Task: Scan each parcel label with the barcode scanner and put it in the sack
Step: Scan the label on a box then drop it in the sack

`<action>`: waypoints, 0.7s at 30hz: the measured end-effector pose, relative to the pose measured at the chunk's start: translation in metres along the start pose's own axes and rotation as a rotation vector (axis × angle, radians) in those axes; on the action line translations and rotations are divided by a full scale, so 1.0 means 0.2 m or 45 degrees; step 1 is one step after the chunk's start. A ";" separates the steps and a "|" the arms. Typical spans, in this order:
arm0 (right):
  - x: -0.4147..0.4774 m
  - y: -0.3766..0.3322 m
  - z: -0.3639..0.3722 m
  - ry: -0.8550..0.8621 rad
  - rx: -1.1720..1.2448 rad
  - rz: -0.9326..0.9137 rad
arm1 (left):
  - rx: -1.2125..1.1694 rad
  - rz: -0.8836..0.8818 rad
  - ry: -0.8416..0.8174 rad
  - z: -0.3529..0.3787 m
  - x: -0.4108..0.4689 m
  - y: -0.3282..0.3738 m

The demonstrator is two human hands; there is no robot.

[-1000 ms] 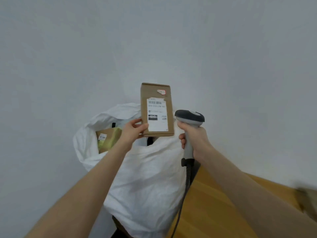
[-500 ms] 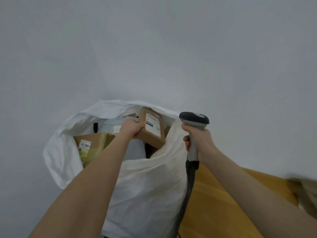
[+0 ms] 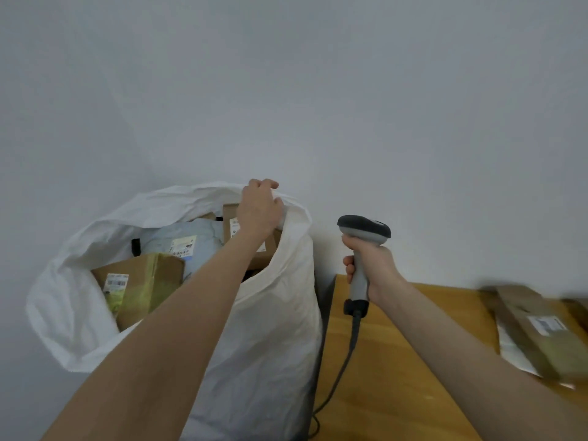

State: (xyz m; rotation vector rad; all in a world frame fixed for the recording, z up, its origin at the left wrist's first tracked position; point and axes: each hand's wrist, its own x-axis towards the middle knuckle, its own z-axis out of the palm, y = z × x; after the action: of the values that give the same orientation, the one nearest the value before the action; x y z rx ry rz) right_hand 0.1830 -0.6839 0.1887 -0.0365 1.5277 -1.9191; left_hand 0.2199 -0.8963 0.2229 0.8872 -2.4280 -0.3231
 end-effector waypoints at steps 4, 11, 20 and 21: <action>-0.05 0.01 -0.22 0.109 0.080 -0.027 | -0.035 0.201 -0.262 0.20 -0.04 0.35; -0.11 0.09 -0.90 0.462 0.241 0.031 | -0.020 0.382 -0.816 0.72 -0.37 0.93; -0.12 0.13 -1.88 0.777 0.314 0.149 | -0.174 0.291 -1.195 1.29 -0.81 1.62; -0.11 0.13 -1.99 0.809 0.309 0.164 | -0.231 0.239 -1.228 1.36 -0.85 1.68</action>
State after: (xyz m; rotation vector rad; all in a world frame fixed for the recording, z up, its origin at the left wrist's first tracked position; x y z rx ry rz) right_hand 0.0463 -0.3348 0.0509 0.8273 1.6070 -2.1033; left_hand 0.0012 -0.5197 0.0609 0.4473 -3.2247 -1.0781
